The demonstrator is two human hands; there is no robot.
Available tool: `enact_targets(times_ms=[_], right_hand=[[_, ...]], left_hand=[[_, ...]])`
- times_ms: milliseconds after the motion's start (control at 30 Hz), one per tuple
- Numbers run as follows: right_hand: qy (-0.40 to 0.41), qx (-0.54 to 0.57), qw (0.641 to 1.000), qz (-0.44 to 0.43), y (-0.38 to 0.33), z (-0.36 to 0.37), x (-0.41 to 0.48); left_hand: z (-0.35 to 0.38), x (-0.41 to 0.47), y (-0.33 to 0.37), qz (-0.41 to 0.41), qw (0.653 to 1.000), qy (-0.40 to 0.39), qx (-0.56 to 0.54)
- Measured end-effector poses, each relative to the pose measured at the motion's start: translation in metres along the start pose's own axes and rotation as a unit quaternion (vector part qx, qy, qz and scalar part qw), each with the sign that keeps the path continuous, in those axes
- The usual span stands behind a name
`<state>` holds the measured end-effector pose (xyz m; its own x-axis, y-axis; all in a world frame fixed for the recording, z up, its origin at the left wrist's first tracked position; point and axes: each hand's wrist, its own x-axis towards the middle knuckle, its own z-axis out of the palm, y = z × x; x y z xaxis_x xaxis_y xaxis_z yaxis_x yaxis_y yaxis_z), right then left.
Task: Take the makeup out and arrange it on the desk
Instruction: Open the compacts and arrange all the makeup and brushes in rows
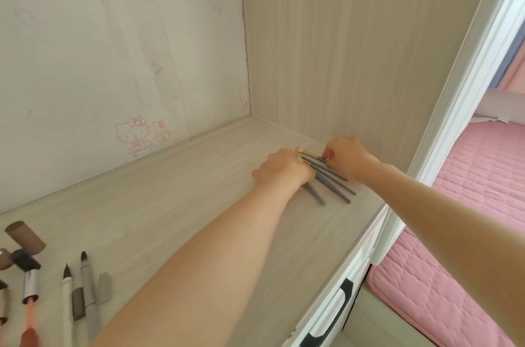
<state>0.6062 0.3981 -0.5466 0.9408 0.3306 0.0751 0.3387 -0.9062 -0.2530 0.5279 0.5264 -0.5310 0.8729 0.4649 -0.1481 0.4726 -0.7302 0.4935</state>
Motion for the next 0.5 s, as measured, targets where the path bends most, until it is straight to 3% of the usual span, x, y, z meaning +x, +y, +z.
enact_targets(times_ms=[267, 500], right_hand=[[-0.031, 0.001, 0.999, 0.016, -0.002, -0.01, -0.013], [-0.051, 0.225, 0.97, 0.072, -0.002, -0.033, -0.026]], left_hand=[[-0.007, 0.004, -0.013, 0.053, 0.997, 0.0, 0.063], [-0.018, 0.002, -0.012, 0.067, 0.994, 0.025, -0.082]])
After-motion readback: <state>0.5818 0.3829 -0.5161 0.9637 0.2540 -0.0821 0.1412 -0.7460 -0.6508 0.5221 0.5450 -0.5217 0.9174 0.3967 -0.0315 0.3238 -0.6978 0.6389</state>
